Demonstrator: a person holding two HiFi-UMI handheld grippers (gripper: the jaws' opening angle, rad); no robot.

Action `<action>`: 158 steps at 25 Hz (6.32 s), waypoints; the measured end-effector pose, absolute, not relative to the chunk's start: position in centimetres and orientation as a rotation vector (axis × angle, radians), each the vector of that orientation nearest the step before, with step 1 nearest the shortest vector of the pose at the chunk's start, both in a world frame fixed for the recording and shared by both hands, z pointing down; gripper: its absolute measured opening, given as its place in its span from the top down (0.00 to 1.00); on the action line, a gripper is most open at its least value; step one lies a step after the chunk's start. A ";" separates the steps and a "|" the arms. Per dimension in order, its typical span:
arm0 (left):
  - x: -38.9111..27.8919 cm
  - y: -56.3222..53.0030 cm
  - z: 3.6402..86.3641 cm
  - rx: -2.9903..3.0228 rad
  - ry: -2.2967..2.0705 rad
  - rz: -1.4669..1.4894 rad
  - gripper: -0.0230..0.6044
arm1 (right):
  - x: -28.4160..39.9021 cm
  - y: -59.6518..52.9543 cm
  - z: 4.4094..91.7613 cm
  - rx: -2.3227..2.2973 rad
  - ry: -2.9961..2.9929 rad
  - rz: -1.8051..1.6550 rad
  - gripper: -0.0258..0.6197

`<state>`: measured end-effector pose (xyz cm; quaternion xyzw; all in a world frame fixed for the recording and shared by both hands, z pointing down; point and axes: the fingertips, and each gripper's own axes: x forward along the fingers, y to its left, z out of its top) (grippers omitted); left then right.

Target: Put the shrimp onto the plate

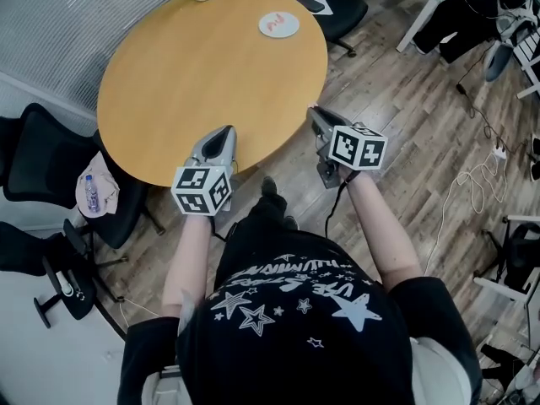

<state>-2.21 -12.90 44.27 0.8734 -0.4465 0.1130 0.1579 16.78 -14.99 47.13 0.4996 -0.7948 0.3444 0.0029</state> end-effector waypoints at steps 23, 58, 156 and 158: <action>-1.0 -31.7 46.9 2.478 -1.191 0.340 0.96 | 18.0 -35.0 51.1 1.520 -2.334 0.938 0.86; -1.9 -42.7 56.8 2.377 -1.159 0.463 0.96 | 17.5 -54.7 61.7 1.241 -2.085 0.575 0.86; 0.1 -14.4 41.0 2.566 -1.287 0.277 0.96 | 15.9 -22.1 41.3 1.455 -2.478 0.383 0.96; -0.2 -13.1 40.9 2.556 -1.303 0.278 0.96 | 15.4 -20.7 41.1 1.436 -2.506 0.385 0.96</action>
